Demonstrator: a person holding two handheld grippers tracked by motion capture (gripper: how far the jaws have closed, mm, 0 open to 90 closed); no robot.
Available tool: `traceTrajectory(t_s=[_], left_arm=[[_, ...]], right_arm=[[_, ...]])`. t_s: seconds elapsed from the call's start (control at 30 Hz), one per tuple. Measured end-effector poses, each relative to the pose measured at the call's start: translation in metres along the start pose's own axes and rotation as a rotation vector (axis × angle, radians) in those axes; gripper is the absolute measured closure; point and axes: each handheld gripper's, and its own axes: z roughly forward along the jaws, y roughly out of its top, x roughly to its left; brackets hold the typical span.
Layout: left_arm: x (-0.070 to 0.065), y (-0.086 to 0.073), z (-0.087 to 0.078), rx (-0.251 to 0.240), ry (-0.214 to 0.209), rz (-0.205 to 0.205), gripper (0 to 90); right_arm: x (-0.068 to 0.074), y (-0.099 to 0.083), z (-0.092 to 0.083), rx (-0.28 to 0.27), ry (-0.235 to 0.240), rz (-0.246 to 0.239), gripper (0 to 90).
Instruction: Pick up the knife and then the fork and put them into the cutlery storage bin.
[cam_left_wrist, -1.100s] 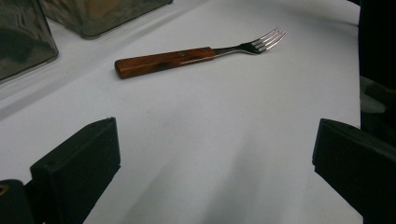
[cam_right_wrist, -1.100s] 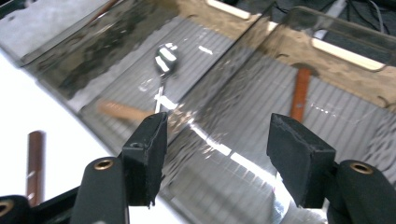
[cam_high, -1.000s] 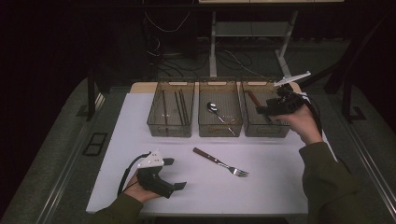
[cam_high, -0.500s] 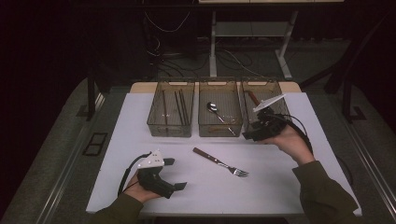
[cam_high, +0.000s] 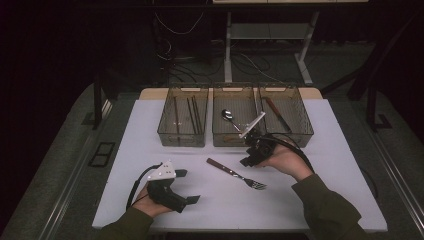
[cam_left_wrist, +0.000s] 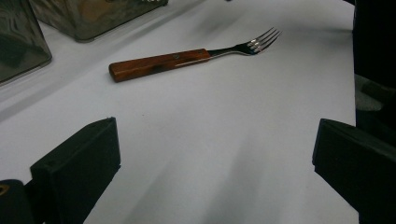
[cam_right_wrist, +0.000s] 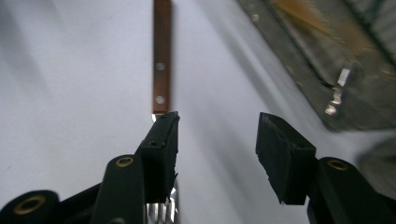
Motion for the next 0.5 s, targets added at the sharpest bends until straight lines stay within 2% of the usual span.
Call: traceTrajectory(t_s=[0.27,0.37,0.5], left_arm=[[0.000,0.000,0.000,0.000,-0.004,0.008,0.1],[0.000,0.001,0.000,-0.001,-0.005,0.009,0.1],[0.000,0.001,-0.001,0.000,-0.004,0.011,0.1]], right_arm=[[0.017,0.021,0.021,0.096,0.026,-0.078,56.2],[0.023,0.027,0.030,0.134,0.033,-0.090,57.1],[0.029,0.034,0.042,0.190,0.015,-0.114,60.7]])
